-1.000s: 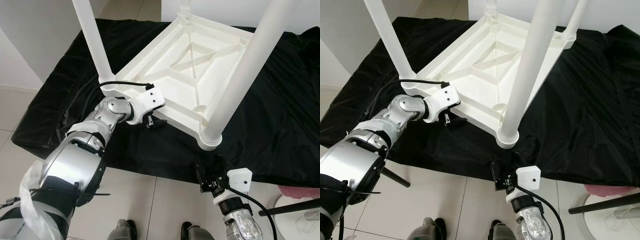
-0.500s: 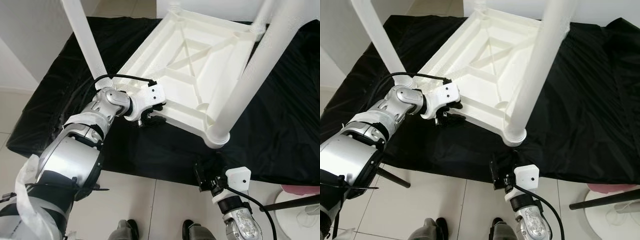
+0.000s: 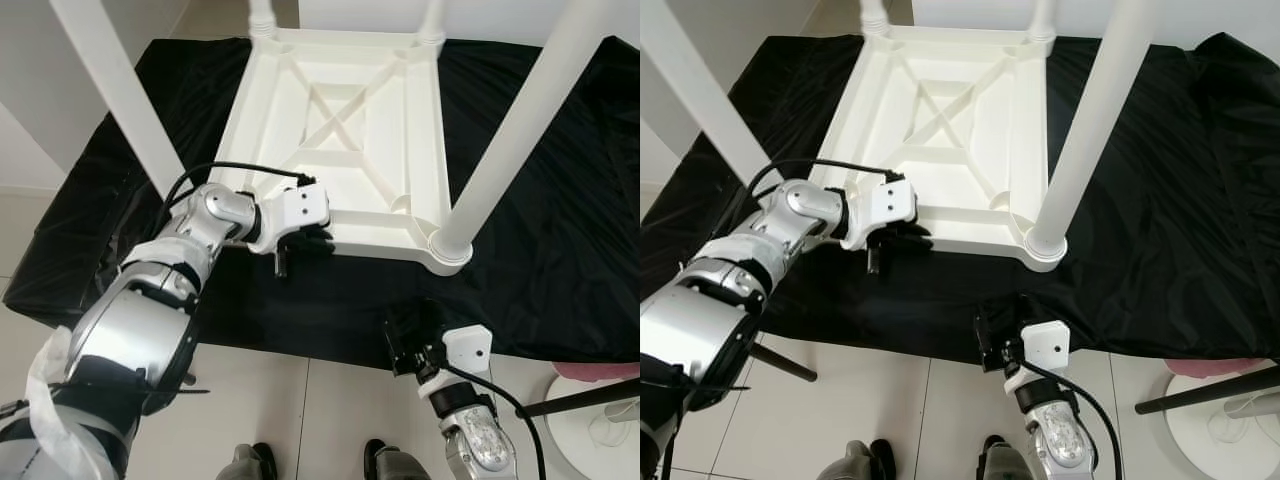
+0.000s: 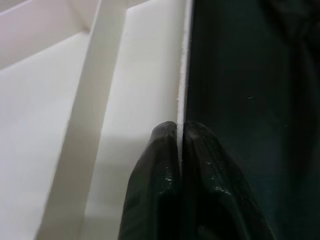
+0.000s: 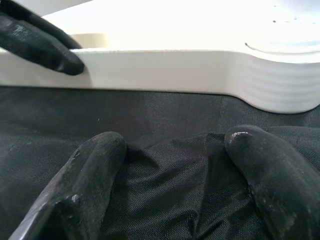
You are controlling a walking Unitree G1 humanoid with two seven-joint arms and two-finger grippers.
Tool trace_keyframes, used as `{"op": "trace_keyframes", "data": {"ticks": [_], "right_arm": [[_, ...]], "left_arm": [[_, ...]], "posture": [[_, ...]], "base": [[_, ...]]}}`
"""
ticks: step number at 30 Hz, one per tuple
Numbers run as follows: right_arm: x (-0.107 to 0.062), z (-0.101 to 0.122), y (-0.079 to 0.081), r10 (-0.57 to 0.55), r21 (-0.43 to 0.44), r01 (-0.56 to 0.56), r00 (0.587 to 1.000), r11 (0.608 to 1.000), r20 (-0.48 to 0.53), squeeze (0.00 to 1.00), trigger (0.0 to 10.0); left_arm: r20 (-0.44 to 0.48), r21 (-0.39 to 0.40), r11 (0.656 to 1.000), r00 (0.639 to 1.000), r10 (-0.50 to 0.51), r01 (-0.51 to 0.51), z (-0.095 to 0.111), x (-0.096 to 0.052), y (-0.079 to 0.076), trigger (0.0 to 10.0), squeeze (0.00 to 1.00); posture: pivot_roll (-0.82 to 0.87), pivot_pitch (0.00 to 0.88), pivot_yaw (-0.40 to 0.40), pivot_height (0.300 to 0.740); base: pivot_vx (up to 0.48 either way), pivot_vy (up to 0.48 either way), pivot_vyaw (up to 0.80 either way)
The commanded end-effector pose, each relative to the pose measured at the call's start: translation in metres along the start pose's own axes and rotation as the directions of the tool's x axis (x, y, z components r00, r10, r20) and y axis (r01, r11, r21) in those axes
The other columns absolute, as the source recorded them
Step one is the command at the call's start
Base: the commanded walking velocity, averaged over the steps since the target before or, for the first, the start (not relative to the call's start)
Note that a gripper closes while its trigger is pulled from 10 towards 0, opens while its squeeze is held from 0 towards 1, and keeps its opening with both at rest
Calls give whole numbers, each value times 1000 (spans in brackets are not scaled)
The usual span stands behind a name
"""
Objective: Building children table
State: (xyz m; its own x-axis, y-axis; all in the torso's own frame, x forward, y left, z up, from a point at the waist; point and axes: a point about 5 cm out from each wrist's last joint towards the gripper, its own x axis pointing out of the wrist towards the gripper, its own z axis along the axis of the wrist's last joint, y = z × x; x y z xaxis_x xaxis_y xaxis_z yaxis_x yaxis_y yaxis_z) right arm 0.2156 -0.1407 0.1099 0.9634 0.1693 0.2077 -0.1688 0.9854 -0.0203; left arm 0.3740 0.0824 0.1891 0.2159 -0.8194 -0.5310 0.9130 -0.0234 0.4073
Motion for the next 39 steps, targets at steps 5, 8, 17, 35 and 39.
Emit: {"op": "trace_keyframes", "data": {"ticks": [5,8,17,35,39], "right_arm": [[-1,-13,-2,-13,3,13,998,1000,-61,0,10000],[4,-13,-5,-14,-2,14,998,1000,-56,0,10000],[18,-14,-14,-39,-16,39,998,999,-38,0,10000],[30,-10,-6,6,2,-6,1000,1000,-5,0,10000],[27,-10,-10,-2,-7,1,1000,1000,-9,0,10000]], "left_arm": [[15,-167,983,997,-75,76,-40,14,-40,0,0],[108,-170,985,994,-23,42,-33,23,-44,4039,0],[360,-290,957,923,136,-28,-7,42,-50,10000,1000],[436,-408,859,761,480,-308,10,19,-50,10000,0],[432,-410,847,746,507,-338,11,17,-53,10000,0]], "posture": [[-66,191,91,740],[-59,178,84,740],[-39,158,70,740],[-41,124,20,740],[-49,117,16,740]], "base": [[0,0,0],[0,0,0],[0,0,0],[0,0,0],[0,0,0]]}}
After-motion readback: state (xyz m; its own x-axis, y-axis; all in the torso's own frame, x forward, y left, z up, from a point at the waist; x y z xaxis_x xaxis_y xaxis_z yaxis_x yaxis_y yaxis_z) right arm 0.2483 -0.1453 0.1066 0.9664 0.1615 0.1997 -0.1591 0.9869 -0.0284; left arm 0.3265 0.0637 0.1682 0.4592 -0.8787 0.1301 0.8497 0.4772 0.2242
